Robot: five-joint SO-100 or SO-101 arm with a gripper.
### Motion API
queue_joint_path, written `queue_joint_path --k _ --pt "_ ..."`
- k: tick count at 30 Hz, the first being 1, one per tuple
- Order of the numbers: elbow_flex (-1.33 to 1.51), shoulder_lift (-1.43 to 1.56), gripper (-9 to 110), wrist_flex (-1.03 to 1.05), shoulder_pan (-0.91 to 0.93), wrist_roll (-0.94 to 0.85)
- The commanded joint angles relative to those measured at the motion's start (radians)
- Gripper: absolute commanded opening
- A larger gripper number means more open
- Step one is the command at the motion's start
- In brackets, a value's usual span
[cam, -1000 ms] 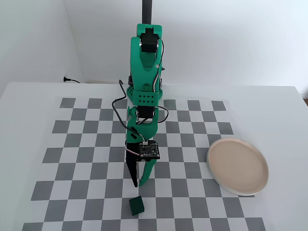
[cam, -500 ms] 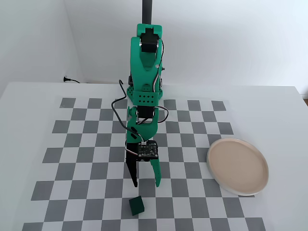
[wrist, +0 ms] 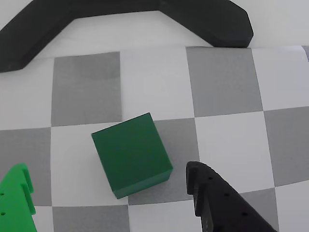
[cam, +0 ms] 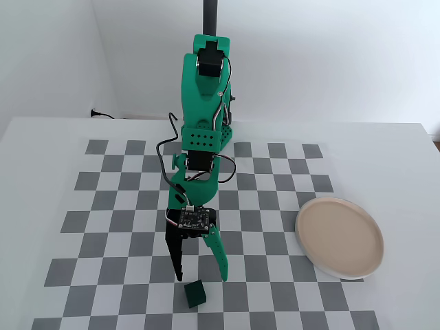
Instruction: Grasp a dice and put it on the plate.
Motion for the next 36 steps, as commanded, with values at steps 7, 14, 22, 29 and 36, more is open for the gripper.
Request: queue_joint_path --k 7,14,22,29,36 --pt "-0.127 0.003 30 0.011 -0.003 0.002" --pt "-0.161 -0.034 29 0.012 -0.021 -0.005" --pt "-0.201 -0.109 28 0.003 -0.034 -0.003" --pt "-0.273 -0.195 27 0.003 -0.021 0.005" --pt "-0.293 -0.219 25 0.005 -0.012 0.005"
